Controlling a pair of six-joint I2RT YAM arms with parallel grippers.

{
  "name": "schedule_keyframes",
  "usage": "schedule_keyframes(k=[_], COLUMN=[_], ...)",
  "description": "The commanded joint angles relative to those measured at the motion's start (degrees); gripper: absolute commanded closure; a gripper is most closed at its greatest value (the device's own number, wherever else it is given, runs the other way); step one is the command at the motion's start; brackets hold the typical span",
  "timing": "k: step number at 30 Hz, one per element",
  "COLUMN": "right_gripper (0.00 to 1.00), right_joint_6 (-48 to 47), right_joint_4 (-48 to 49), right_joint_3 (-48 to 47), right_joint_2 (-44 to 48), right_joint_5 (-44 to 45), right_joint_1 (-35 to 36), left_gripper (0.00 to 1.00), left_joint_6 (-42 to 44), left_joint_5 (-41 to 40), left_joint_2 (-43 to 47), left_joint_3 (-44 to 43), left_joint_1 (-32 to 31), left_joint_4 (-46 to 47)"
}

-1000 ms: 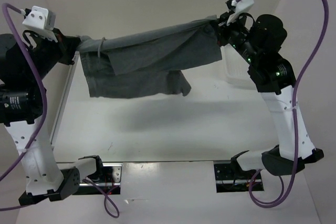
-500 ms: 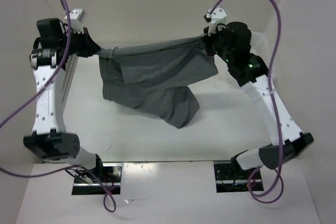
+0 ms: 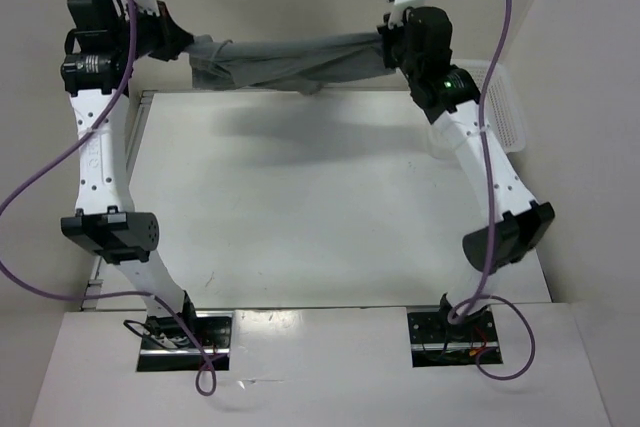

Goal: Fold and stack the shorts
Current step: Flatten the shorts out

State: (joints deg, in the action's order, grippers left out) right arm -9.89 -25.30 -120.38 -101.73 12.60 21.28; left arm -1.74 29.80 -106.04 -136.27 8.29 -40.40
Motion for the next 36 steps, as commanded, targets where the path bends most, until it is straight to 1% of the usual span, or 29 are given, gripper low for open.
schedule_keyframes(k=[1,2,3,4,5,6,7,8,9,10,11,14,17,18,20,21,23,24,26,27,28,29,30,31,33,35,36], right_gripper=[1.0,1.0,1.0,1.0,1.0,1.0,1.0,1.0,1.0,1.0,1.0,1.0,1.0,1.0,1.0,1.0,1.0,1.0,0.99,0.95,0.87,0.87,0.85,0.81,0.78,0.72,0.68], right_joint_6=[-2.0,-3.5,-4.7,-5.5,-5.5,-5.5,-5.5,-5.5,-6.4,-6.4,-7.0,-8.9,-12.1,-13.3,-17.3,-18.8,-23.3,-24.9,-27.9,-28.4,-29.0,-29.0,-29.9,-31.1,-32.7,-35.5,-36.2], right_joint_4=[1.9,1.9,1.9,1.9,1.9,1.9,1.2,1.2,0.4,-0.1,-1.1,-3.9,-5.5,-6.1,-6.9,-8.0,-9.9,-12.7,-15.4,-17.5,-18.1,-18.1,-18.7,-18.7,-20.6,-23.2,-24.0], right_joint_3=[11.4,15.3,23.0,26.8,34.1,37.5,40.7,46.7,49.3,51.7,55.9,62.3,67.4,68.6,71.1,71.8,72.9,72.9,73.4,73.4,73.4,73.4,73.4,73.4,72.9,72.9,72.4], right_joint_2=[10.7,12.6,16.1,17.8,19.4,20.8,23.4,24.6,25.7,28.1,29.0,32.2,34.2,34.2,34.8,35.4,36.2,36.9,37.4,37.4,37.4,38.0,38.0,38.0,38.0,38.0,38.0], right_joint_5=[3.6,2.1,0.9,-0.3,-2.1,-3.3,-4.2,-6.4,-8.0,-9.3,-11.7,-16.3,-20.4,-21.3,-22.4,-22.4,-23.0,-23.5,-25.1,-26.0,-27.5,-27.5,-28.1,-28.1,-28.1,-27.5,-27.5], right_joint_1=[-2.3,-2.3,-2.3,-2.3,-2.3,-2.3,-2.3,-2.3,-2.3,-2.3,-2.3,-2.3,-2.3,-2.3,-2.3,-2.3,-1.6,-0.8,0.6,0.6,1.2,1.2,1.2,1.7,1.7,3.9,4.6], left_gripper=[1.0,1.0,1.0,1.0,1.0,1.0,1.0,1.0,1.0,1.0,1.0,1.0,1.0,1.0,1.0,1.0,1.0,1.0,0.99,0.98,0.96,0.91,0.88,0.86,0.82,0.75,0.69], left_joint_6=[1.7,1.7,1.7,1.7,1.7,1.7,1.7,1.7,1.7,1.7,1.7,1.7,1.7,1.7,1.7,1.7,1.7,1.7,1.7,1.7,1.7,1.7,1.7,1.7,1.7,1.7,1.7], left_joint_5=[0.6,1.1,1.1,1.1,0.2,-0.7,-1.6,-2.2,-3.0,-3.5,-4.7,-5.3,-7.7,-10.3,-12.6,-13.4,-14.9,-14.9,-15.5,-16.1,-17.0,-17.5,-18.1,-19.4,-21.1,-21.9,-21.9], left_joint_2=[5.4,6.8,9.4,10.7,11.6,13.3,14.0,14.5,15.4,15.9,17.0,19.5,21.1,21.1,22.3,22.3,22.8,22.8,22.8,22.8,22.8,22.8,23.3,23.3,24.0,25.3,26.0], left_joint_3=[10.8,19.6,24.0,28.1,32.1,39.4,43.0,46.2,49.1,54.1,56.3,61.9,63.9,64.9,65.9,66.6,68.1,68.1,68.2,67.7,67.7,67.7,68.3,68.3,70.2,71.7,72.3], left_joint_1=[0.9,0.8,0.1,-0.7,-0.7,-1.5,-1.5,-1.5,-1.5,-1.5,-1.5,-1.5,-4.1,-5.1,-7.1,-8.8,-10.0,-10.8,-10.8,-11.5,-12.0,-12.5,-13.6,-14.3,-16.5,-18.0,-19.4], left_joint_4=[2.2,2.9,3.4,4.1,4.1,4.1,4.1,4.1,3.1,2.1,1.5,-1.2,-4.6,-5.6,-8.1,-9.0,-12.0,-13.9,-16.3,-17.2,-17.9,-19.3,-20.0,-20.6,-21.6,-23.8,-24.5])
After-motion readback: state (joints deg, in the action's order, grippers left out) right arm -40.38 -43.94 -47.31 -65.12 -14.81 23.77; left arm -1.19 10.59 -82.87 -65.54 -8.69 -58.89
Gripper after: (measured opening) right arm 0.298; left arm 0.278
